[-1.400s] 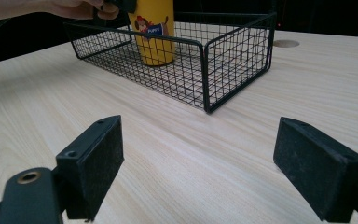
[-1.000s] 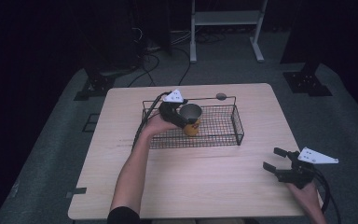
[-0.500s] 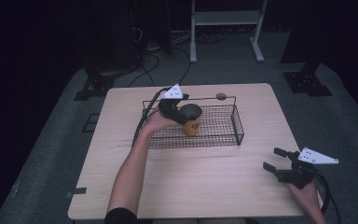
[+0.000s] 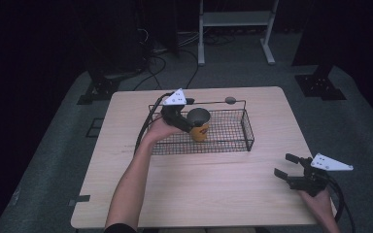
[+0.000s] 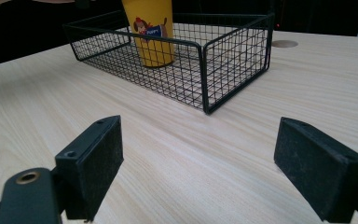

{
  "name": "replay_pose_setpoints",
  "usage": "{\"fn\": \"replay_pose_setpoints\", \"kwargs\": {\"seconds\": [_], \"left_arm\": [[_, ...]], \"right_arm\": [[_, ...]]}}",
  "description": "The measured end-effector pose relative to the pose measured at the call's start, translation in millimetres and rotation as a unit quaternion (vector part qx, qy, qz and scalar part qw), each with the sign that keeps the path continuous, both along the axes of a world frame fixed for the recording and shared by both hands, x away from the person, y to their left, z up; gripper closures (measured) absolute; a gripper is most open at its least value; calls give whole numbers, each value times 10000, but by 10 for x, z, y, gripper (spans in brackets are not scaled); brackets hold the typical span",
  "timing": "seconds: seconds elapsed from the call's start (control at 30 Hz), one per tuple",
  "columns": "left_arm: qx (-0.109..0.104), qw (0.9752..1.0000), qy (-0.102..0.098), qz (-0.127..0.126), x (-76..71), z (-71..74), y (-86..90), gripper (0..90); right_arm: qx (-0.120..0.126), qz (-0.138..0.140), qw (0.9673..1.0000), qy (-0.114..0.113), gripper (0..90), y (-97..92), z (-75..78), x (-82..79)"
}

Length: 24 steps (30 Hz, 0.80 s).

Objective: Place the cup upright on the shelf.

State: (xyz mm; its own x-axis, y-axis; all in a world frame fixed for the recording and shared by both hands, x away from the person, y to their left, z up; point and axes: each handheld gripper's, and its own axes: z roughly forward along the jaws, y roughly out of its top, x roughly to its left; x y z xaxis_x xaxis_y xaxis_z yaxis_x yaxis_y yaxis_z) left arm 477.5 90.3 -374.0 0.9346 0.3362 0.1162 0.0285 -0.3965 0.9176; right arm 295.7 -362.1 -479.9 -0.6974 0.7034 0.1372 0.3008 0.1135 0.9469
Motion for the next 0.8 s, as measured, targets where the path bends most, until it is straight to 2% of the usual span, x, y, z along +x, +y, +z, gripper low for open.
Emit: {"fn": "replay_pose_setpoints", "kwargs": {"seconds": [0.37, 0.57, 0.8], "left_arm": [[-144, 9999, -66, 11, -140, 27, 89, 21], [-137, 9999, -101, -3, -209, 22, 123, 21], [-127, 9998, -131, -56, -322, 91, 162, 21]], "right_arm": [[17, -4, 10000, -5, 144, -3, 0, -1], [31, -8, 10000, 6, 144, -4, 0, -2], [29, -10, 10000, -2, 144, -3, 0, -1]]}}
